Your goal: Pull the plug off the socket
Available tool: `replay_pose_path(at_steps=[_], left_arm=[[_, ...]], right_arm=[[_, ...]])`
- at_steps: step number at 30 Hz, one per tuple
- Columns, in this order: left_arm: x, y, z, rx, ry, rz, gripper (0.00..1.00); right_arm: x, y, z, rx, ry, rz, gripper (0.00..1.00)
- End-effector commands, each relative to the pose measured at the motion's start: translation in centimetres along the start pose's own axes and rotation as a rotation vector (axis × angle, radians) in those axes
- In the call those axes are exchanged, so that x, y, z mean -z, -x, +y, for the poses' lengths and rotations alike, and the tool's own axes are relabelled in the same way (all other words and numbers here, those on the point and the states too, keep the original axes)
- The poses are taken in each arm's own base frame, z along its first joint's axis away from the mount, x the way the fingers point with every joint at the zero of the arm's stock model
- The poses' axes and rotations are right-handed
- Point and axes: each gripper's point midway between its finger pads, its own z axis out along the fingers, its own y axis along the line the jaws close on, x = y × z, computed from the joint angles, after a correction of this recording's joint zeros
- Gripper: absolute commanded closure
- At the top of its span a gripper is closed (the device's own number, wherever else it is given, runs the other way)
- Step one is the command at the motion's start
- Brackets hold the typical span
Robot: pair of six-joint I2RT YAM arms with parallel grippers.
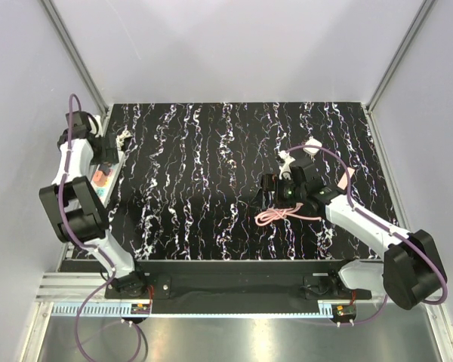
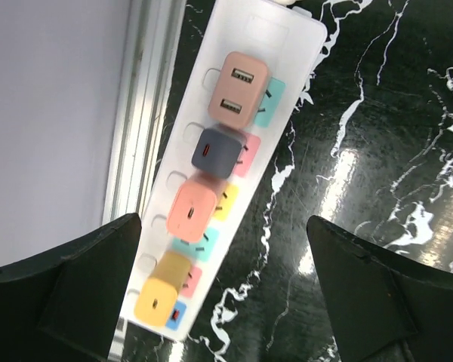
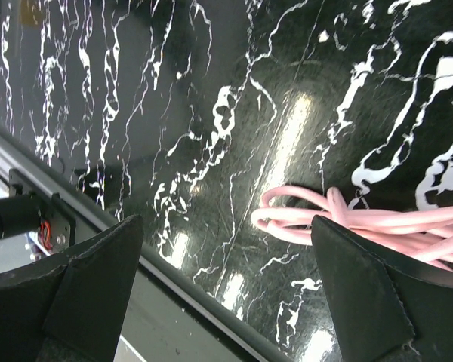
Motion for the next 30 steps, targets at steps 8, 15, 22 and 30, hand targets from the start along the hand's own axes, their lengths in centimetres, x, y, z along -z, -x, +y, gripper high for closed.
replay_pose_path(at_steps=[8,15,22,30], left_arm=[[-5.6,-1.5,0.7,-0.084,-0.07,0.06,0.01],[-7.2,-1.6,1.7,-0.088,-0.025,0.091,0.01],[-8.8,-2.9,1.1,-0.085,-0.054,0.133,0.01],[-9.4,-4.2,0.6,-0.064,-0.062,0.169,0.09]], right_arm=[[-0.5,0.3,2.0,0.05,0.086,-0.007,0.0],[-0.7,0.4,1.8,0.051,0.077,-0.01,0.0],[-1.0,0.5,1.7,0.052,0.073,-0.009,0.0],[-1.0,1.0,1.5,0.056,0.055,-0.031,0.01]])
